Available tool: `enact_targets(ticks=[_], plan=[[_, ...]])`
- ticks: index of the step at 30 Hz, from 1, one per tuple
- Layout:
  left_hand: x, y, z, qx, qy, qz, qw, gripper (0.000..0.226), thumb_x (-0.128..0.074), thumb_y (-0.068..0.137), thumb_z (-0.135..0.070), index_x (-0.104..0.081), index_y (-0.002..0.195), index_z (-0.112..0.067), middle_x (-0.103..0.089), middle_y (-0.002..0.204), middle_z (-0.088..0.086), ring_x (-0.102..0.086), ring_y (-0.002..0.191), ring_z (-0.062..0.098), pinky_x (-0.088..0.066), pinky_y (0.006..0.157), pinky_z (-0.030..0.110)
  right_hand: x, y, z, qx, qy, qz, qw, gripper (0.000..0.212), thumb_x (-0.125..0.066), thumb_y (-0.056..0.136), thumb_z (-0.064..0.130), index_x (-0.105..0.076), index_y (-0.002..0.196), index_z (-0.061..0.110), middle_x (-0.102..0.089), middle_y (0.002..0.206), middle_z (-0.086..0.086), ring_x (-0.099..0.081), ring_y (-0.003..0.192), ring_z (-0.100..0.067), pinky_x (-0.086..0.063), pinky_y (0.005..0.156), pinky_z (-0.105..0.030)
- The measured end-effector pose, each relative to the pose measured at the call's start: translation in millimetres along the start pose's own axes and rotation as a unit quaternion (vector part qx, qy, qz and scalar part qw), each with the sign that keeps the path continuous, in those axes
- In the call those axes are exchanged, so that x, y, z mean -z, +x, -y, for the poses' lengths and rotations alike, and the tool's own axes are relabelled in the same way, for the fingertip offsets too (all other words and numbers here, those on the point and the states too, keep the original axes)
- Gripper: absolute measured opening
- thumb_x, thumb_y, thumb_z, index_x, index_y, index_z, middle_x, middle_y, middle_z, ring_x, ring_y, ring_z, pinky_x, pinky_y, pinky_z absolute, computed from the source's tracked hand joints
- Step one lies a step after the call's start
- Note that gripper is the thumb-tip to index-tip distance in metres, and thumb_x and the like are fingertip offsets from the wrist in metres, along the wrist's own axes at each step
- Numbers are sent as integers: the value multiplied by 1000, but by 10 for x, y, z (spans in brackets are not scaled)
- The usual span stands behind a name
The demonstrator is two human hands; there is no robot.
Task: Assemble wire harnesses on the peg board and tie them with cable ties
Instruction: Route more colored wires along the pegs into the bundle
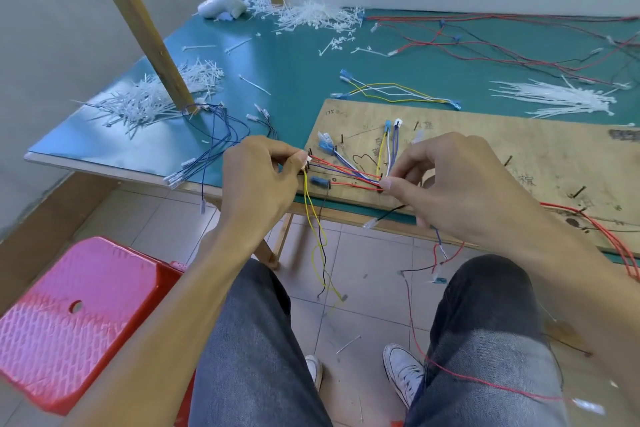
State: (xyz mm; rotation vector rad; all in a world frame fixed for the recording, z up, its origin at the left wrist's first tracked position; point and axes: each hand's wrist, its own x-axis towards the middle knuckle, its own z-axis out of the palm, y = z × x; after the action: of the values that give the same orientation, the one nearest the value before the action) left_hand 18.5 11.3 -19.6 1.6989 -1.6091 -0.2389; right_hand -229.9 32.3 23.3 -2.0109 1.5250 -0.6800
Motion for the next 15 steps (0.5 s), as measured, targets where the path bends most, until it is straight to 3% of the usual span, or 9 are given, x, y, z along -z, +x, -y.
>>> enact_targets(ticks=[3,6,9,15], plan=[[13,-7,-1,-21,27,11,999,8,-75,93,-22,-83,90,-24,-53,68,-22,-53,65,-11,-34,63,18,53,-62,-14,-6,-4,23,1000,22,-72,98,28,-67,77,25,-71,61,15,-67,51,-3,-52,56,-25],[42,22,1,-37,40,23,998,7,-76,93,-24,-82,89,-26,-53,67,-21,-54,67,-9,-33,62,9,102,-130,9,-8,-30,60,998,20,-67,101,31,-63,82,26,-72,63,19,-66,58,0,-51,60,-28],[64,42,4,-48,56,26,997,6,-77,92,-27,-82,89,-26,-54,67,-20,-53,62,-2,-35,63,14,160,-183,22,-17,-44,88,995,21,-63,103,36,-61,85,26,-72,64,21,-63,55,-2,-49,60,-29],[82,81,-12,-12,18,36,999,13,-82,88,-33,-77,76,-30,-63,65,-10,-54,58,-2,-38,55,7,267,-320,-39,-35,-42,97,994,15,-69,99,35,-63,88,27,-73,66,21,-64,53,-3,-51,64,-29]])
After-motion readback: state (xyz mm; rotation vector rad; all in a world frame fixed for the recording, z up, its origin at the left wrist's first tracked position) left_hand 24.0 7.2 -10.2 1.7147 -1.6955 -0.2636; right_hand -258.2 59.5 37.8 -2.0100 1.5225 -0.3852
